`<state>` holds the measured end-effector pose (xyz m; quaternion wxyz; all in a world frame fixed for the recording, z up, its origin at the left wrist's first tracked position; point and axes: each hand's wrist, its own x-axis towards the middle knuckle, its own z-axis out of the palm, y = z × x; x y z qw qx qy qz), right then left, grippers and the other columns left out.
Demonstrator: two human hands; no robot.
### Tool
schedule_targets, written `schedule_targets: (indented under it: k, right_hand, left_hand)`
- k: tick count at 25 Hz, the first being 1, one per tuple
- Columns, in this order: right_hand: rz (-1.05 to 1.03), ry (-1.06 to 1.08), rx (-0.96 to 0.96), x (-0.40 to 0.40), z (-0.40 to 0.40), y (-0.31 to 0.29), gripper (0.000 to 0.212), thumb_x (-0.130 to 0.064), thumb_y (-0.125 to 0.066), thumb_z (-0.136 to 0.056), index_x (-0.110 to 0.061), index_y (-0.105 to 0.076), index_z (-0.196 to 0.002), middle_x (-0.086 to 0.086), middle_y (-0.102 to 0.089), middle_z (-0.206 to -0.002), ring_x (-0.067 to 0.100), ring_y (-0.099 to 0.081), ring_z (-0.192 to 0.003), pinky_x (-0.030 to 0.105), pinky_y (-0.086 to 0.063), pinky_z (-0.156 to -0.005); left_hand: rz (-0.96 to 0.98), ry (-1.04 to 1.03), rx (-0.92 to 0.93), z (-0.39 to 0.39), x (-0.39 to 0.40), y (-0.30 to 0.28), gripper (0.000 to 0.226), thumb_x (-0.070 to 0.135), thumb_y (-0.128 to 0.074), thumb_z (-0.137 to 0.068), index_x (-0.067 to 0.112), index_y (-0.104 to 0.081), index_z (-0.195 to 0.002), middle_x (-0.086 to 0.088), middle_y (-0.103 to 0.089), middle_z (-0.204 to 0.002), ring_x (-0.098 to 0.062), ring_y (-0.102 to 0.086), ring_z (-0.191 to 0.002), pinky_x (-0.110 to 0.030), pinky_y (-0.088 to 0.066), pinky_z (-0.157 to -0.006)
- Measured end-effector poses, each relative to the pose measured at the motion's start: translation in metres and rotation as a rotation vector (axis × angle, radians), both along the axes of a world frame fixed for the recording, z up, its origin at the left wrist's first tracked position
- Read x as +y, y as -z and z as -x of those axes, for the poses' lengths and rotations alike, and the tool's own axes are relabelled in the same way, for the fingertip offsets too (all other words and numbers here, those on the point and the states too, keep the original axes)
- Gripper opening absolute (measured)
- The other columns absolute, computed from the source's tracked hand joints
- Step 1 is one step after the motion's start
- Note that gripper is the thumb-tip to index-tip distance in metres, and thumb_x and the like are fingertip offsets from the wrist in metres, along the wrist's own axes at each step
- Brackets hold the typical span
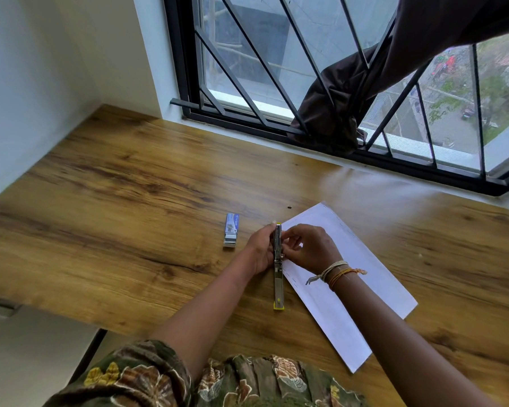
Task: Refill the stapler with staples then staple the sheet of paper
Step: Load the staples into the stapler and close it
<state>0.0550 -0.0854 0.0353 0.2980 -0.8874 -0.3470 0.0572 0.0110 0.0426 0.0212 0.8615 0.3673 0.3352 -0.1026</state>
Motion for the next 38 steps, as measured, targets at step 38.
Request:
schedule_targets:
  k: [38]
  right_hand:
    - [0.334, -0.242, -0.314, -0.003, -0.006, -0.019, 0.034, 0.001, -0.054, -0.086, -0.023, -0.074, -0.098, 0.011, -0.061, -0.098, 0.028, -0.059, -0.08, 0.038, -0.052, -0.063]
  left_hand:
    - [-0.061, 0.078, -0.045, -0.006, -0.002, 0.014, 0.038, 0.024, -0.031, -0.105, -0.004, -0.056, -0.106, -0.023, -0.063, -0.092, -0.031, -0.066, -0.075, -0.033, -0.059, -0.063]
